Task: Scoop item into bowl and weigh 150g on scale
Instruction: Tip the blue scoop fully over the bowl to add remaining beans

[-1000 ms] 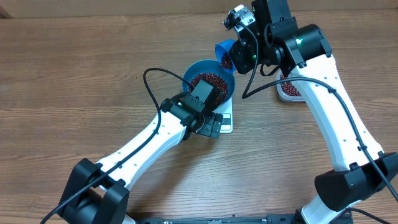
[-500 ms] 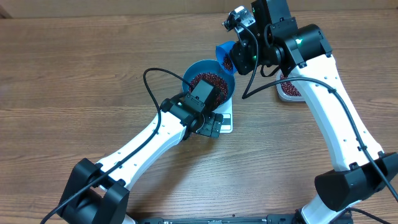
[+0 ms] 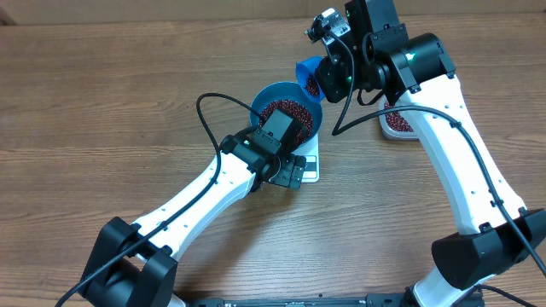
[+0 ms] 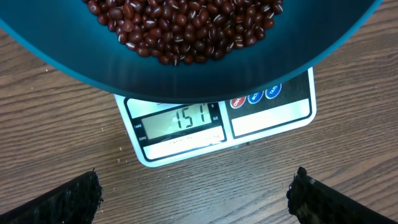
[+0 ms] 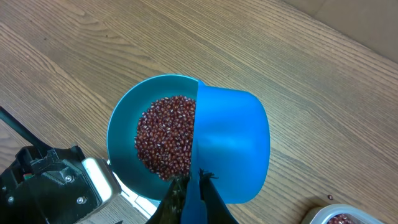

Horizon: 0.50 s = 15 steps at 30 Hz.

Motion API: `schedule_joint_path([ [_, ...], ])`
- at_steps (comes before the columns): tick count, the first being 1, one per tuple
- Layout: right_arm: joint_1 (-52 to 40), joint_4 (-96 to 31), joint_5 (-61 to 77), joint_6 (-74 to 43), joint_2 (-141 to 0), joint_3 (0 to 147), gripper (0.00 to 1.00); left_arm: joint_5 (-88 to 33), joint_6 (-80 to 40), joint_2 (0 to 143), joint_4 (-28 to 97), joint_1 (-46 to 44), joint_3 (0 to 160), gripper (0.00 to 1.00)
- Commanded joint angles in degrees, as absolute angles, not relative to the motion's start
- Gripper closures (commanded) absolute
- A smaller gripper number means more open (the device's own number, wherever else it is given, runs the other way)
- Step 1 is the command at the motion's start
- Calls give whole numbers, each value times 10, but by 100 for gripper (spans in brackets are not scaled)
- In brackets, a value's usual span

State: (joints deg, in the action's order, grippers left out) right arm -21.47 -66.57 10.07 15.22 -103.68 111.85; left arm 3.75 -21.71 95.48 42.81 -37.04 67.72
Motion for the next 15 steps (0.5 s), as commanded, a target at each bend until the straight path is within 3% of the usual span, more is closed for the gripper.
schedule_joint_path([
  [1,-218,-663,101,150,-1036,1135,96,47,-219,957,428,-368,674,1],
  [15,-218,-663,106,148,-1036,1135,96,47,-219,957,428,-368,674,1],
])
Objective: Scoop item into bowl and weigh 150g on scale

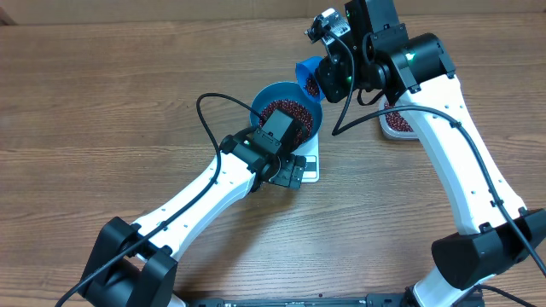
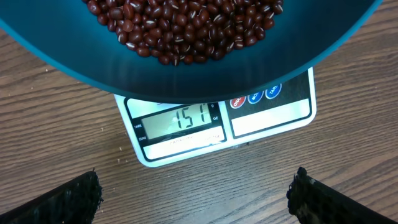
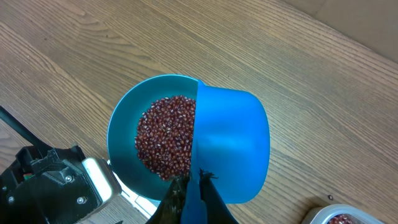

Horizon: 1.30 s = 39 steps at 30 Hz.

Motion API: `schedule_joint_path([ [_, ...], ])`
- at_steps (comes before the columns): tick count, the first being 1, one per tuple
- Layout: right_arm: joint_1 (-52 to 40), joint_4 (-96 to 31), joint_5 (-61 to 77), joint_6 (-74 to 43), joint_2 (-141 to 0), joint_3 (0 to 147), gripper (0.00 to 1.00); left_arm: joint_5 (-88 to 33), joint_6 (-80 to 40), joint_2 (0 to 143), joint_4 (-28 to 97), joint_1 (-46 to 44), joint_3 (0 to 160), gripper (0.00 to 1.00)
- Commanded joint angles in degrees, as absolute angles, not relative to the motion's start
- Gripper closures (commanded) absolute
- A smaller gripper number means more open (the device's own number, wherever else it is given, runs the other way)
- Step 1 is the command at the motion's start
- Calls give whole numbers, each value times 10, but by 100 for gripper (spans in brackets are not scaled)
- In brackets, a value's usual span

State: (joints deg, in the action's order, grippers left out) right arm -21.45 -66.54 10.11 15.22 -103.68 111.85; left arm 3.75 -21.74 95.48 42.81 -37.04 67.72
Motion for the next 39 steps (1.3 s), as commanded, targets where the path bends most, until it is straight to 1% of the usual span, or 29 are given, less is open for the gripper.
schedule_joint_path([
  [1,-218,-663,106,143,-1036,1135,96,47,-219,957,428,-368,674,0],
  [7,-213,-660,133,101,-1036,1135,96,46,-219,957,428,-368,674,0],
  [12,-180,-661,206,69,-1036,1135,96,46,-219,957,428,-368,674,1],
  [18,-90,-670,370,53,-1036,1135,96,46,-219,957,428,-368,674,0],
  [22,-13,-696,387,53,-1036,1135,96,47,-219,957,428,-368,674,0],
  [26,50,-731,353,53,-1036,1135,96,47,-219,957,428,-368,674,0],
  [31,97,-763,236,53,-1036,1128,96,46,-219,957,428,-368,674,1],
  [34,105,-767,149,37,-1036,1114,96,46,-219,957,428,-368,674,1],
  [36,106,-766,91,2,-1037,1105,96,46,-219,957,428,-368,674,1],
  [39,97,-759,46,-18,-1037,1086,96,47,-219,957,428,-368,674,0],
])
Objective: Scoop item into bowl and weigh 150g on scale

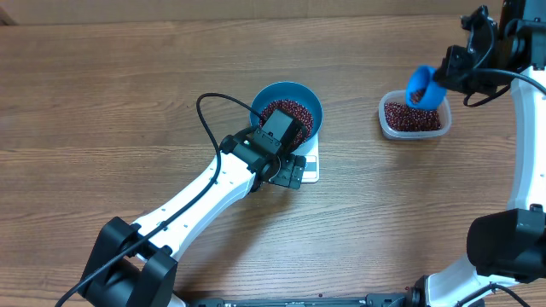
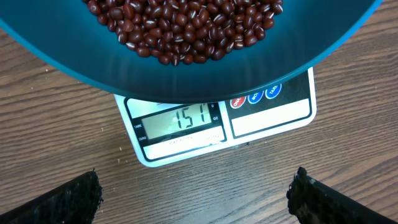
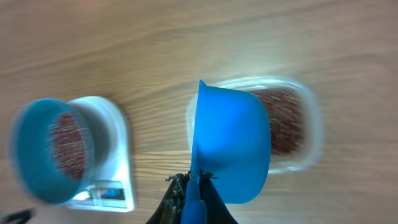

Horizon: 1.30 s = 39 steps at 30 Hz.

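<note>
A blue bowl of red beans sits on the white scale, whose display reads 151. My left gripper hovers open over the bare wood just in front of the scale. My right gripper is shut on the handle of a blue scoop, which hangs over the clear tub of red beans at the right. In the right wrist view the scoop covers much of the tub; that view is blurred.
The black cable of the left arm loops over the wood left of the bowl. The right arm's upper links reach in from the far right edge.
My right gripper has moved with the scoop from beside the bowl's far right rim to above the bean tub at the right. The left arm and the 151 reading are unchanged.
At both earlier moments the scoop was held at the bowl's far right rim, the scale reading 151, and the left gripper open in front of the scale. Now the scoop is over the bean tub and the reading still shows 151.
</note>
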Motion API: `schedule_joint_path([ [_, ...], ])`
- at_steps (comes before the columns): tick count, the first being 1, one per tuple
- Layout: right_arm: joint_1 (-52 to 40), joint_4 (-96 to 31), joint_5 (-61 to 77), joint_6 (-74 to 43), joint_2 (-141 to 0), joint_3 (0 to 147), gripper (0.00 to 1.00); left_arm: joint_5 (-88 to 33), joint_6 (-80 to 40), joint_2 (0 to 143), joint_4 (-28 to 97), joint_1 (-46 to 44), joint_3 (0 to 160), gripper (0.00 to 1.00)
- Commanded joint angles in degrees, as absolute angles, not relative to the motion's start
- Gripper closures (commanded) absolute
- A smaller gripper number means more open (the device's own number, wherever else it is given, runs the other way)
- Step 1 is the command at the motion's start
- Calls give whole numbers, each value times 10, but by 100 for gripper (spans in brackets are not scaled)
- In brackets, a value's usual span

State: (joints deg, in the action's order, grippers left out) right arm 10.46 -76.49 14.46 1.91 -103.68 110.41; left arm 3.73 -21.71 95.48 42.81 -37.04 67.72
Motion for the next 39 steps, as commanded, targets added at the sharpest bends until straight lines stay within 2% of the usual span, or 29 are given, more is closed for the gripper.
schedule_joint_path([
  [1,93,-756,31,-18,-1037,1080,96,46,-219,957,428,-368,674,1],
  [6,62,-722,-74,-18,-1037,1040,96,47,-219,957,428,-368,674,0],
  [20,-30,-654,-260,-17,-1037,986,96,47,-219,957,428,-368,674,0],
  [39,-45,-635,-282,-17,-1037,986,96,47,-219,957,428,-368,674,1],
])
